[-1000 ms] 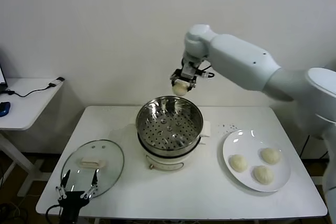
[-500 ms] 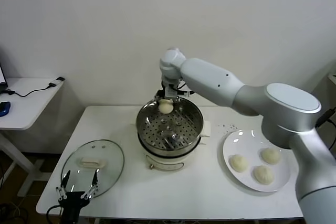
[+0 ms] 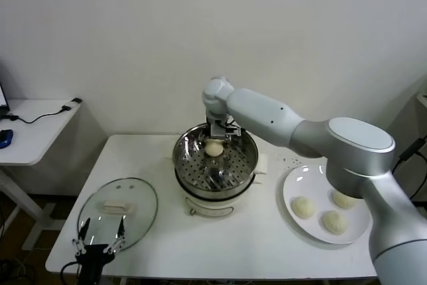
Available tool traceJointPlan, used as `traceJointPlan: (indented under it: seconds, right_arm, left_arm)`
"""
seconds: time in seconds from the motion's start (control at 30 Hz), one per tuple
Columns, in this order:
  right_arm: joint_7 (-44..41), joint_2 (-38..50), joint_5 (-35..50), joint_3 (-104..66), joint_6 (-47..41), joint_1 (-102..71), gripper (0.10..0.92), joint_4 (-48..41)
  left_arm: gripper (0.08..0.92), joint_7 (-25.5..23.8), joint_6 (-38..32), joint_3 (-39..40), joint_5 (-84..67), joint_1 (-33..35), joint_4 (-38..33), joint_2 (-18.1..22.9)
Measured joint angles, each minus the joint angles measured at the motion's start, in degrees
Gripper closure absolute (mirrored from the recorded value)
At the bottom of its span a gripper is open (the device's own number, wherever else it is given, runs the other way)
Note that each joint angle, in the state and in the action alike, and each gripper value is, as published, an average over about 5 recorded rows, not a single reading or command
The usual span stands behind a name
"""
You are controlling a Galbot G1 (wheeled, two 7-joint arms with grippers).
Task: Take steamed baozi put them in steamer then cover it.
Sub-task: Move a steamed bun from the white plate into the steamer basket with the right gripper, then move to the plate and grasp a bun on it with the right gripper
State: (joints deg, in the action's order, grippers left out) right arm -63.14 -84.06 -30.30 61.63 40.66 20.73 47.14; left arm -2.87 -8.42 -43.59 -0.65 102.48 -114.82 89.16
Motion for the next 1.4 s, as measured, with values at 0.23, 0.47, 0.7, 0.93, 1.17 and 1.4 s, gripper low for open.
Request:
traceJointPlan:
  seconds: [0.23, 0.47, 0.7, 0.93, 1.17, 1.4]
  right_arm:
    - [-1.19, 0.95, 2.03, -0.63, -1.00, 0.86, 0.203, 1.14]
    - [-2.92, 4.60, 8.54, 0.77, -3.28, 4.54, 0.203, 4.71]
    - [-1.10, 12.82, 23.42, 7.81, -12.23, 12.06, 0.203, 10.91]
    - [2.42, 24.48, 40.29, 16.88, -29.17, 19.01, 0.203, 20.47]
    - [3.44, 36.10, 51.19, 21.87, -42.53, 20.73, 0.203, 27.32]
    - [2.58, 44.03, 54.06, 22.13, -48.72, 16.22, 0.203, 29.72]
  left_arm:
    - [0.177, 0.10, -0.01, 0.24, -0.03, -0.03, 0.01, 0.04]
    - [0.177, 0.29, -0.09, 0.37, -0.06, 0.09, -0.13, 0.05]
    - [0.177, 0.31, 0.08, 1.05, 0.13, -0.32, -0.75, 0.16]
    - [0.177, 0.29, 0.14, 1.24, 0.15, -0.38, -1.44, -0.16]
    - [0.177, 0.15, 0.15, 1.93, 0.30, 0.11, -1.90, -0.24]
    - [0.177, 0.21, -0.05, 1.94, 0.42, 0.64, -1.98, -0.24]
